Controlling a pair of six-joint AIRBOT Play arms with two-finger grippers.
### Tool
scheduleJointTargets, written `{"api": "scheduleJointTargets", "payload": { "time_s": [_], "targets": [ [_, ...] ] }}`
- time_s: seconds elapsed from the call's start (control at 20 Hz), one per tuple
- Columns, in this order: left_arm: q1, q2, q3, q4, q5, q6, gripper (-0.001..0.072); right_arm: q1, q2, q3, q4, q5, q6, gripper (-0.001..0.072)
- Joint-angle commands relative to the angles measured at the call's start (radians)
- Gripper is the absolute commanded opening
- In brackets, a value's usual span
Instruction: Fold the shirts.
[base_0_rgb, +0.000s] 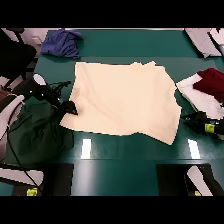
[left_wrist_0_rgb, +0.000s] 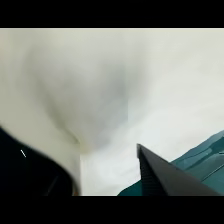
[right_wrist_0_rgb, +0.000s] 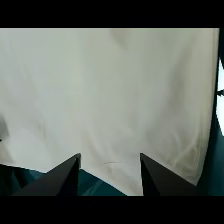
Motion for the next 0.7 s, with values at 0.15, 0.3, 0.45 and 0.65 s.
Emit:
{"api": "scheduleJointTargets", "payload": {
  "time_s": [0.15,0.3,0.45,0.65],
  "targets": [
    [-0.052,0.035,-0.004,0.242,-0.204,-0.073,0.0492,-0.001,0.005,0.001,0.0,-0.011,0.002,0.0442],
    [-0.052,0.107,0.0,0.296,-0.207,-0.073,0.0492,-0.001,0.005,0.001,-0.002,-0.024,0.002,0.0442],
    [-0.053,0.149,-0.003,0.301,-0.175,-0.084,0.0492,-0.001,-0.017,0.001,-0.026,-0.029,0.002,0.0442],
    [-0.052,0.149,-0.055,0.267,-0.075,-0.08,0.0493,0.0,-0.049,0.002,-0.025,-0.018,0.002,0.0442]
  ]
}}
